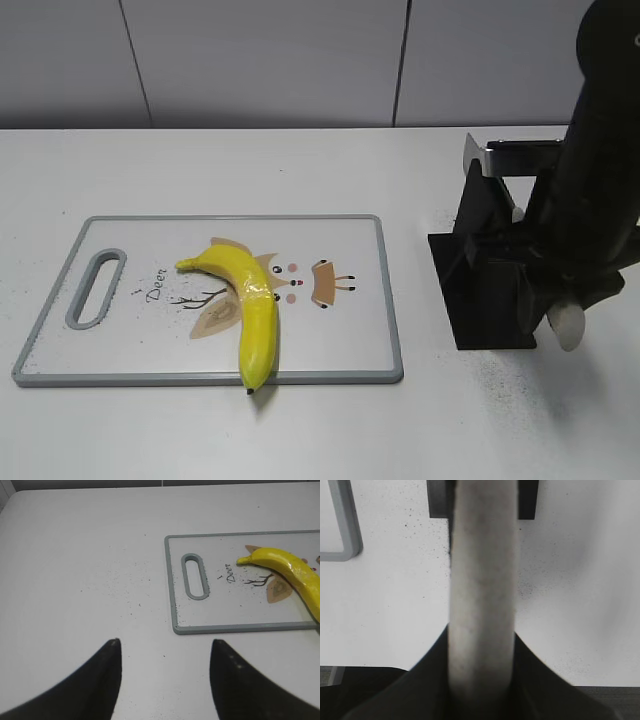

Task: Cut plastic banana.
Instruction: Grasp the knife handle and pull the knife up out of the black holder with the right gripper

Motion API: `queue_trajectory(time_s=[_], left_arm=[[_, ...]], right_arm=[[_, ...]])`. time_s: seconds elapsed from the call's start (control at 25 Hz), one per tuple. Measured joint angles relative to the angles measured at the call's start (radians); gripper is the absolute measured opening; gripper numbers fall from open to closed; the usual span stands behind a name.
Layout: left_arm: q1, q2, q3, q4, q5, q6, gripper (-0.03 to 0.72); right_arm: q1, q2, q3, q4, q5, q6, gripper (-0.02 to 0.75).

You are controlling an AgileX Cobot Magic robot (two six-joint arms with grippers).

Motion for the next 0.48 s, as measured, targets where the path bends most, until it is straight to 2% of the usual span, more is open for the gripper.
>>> queue_trajectory(time_s=[0.48], left_arm=[[0.0,0.0,0.0,-0.001,0.0,0.0,0.529]], right_arm=[[0.003,-0.053,0.0,-0.003,0.001,0.023,0.166]])
